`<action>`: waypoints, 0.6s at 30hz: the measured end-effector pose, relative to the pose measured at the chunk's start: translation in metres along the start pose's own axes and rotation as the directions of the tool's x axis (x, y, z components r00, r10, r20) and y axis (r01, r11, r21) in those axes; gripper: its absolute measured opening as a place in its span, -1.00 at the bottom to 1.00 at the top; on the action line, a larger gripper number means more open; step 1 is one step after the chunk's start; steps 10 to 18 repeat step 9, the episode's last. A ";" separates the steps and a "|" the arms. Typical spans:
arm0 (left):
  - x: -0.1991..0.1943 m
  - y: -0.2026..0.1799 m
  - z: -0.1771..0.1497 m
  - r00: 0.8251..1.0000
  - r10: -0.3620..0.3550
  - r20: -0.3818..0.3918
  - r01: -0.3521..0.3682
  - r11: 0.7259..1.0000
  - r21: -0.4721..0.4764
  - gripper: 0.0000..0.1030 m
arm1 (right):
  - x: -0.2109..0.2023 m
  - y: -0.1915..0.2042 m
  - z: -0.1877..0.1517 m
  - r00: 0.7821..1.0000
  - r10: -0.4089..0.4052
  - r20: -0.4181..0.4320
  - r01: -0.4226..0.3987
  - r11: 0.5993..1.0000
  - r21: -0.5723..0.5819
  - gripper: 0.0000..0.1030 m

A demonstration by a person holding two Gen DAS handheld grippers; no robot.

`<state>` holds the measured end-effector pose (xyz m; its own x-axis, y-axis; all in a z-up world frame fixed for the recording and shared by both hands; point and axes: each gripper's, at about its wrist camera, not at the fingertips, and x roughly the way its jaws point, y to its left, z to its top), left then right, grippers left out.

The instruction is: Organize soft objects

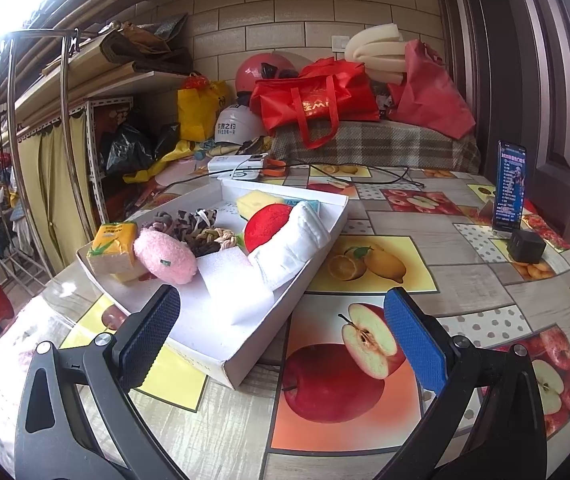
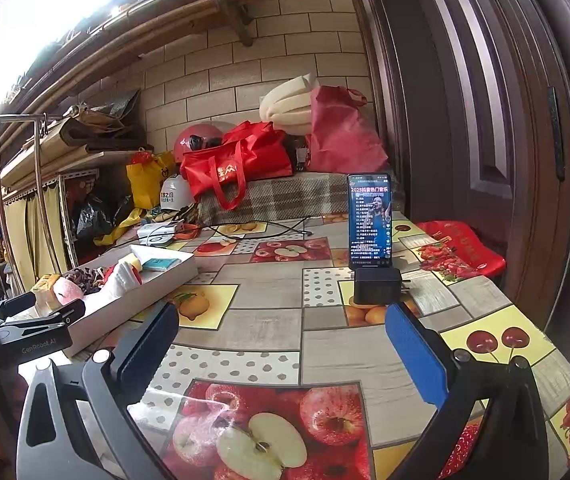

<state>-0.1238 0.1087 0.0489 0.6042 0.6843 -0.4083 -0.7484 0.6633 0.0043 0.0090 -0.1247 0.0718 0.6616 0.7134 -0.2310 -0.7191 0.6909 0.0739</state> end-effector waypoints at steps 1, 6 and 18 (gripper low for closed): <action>0.000 0.000 0.000 1.000 -0.003 -0.001 0.003 1.000 0.000 1.00 | 0.000 0.000 0.000 1.000 0.000 0.000 0.000 1.000 0.001 1.00; 0.000 0.001 0.000 1.000 -0.019 0.001 0.019 1.000 -0.006 0.99 | 0.000 -0.001 0.000 1.000 0.001 0.001 -0.001 1.000 0.001 1.00; 0.001 0.003 0.000 1.000 -0.021 -0.007 0.021 1.000 -0.009 0.99 | 0.000 -0.001 0.001 1.000 0.001 0.002 -0.001 1.000 0.004 1.00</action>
